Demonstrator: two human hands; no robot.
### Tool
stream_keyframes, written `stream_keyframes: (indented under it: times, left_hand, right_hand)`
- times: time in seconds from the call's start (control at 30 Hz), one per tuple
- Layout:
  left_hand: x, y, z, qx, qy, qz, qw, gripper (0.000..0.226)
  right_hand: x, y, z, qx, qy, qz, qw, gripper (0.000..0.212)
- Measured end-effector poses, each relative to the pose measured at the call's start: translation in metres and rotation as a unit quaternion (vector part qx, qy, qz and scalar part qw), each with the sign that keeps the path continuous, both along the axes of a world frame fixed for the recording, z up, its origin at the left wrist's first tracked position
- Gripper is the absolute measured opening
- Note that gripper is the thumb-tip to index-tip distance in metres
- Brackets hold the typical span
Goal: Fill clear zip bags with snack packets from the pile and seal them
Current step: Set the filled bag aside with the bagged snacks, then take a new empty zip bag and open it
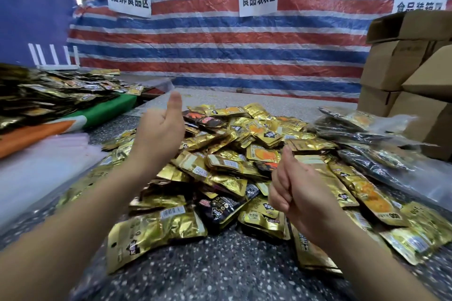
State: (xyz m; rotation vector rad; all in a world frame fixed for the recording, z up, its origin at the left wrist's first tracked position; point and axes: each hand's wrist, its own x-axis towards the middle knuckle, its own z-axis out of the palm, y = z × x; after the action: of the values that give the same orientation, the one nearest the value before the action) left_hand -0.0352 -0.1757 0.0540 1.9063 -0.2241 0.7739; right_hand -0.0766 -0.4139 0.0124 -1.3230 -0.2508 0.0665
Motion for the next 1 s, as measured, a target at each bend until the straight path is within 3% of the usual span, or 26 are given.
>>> stream_keyframes:
  times: [0.07, 0.17, 0.33, 0.5, 0.73, 0.8, 1.0]
  left_hand:
    - [0.017, 0.035, -0.001, 0.054, 0.006, 0.106, 0.993, 0.063]
    - [0.038, 0.097, -0.016, 0.16, 0.039, 0.25, 0.954, 0.026]
    - [0.045, 0.178, -0.044, 0.293, 0.193, 0.393, 0.85, 0.037]
    - [0.033, 0.207, -0.07, 0.365, 0.358, 0.377, 0.772, 0.047]
    - [0.029, 0.195, -0.067, 0.432, 0.386, 0.354, 0.734, 0.032]
    - [0.029, 0.193, -0.067, 0.412, 0.41, 0.364, 0.728, 0.028]
    - [0.022, 0.195, -0.072, 0.369, 0.312, 0.409, 0.774, 0.018]
  right_hand:
    - [-0.003, 0.006, -0.004, -0.02, -0.017, 0.026, 0.999, 0.046]
    - [-0.008, 0.016, -0.01, -0.033, -0.065, 0.067, 0.995, 0.028]
    - [-0.012, 0.023, -0.014, -0.075, -0.058, 0.083, 0.992, 0.033]
    - [-0.012, 0.027, -0.016, -0.111, -0.021, 0.065, 0.991, 0.054]
    - [-0.01, 0.027, -0.018, -0.131, 0.016, 0.076, 0.988, 0.052]
    - [-0.01, 0.028, -0.018, -0.131, 0.024, 0.072, 0.988, 0.055]
    - [-0.009, 0.027, -0.018, -0.137, 0.038, 0.059, 0.988, 0.06]
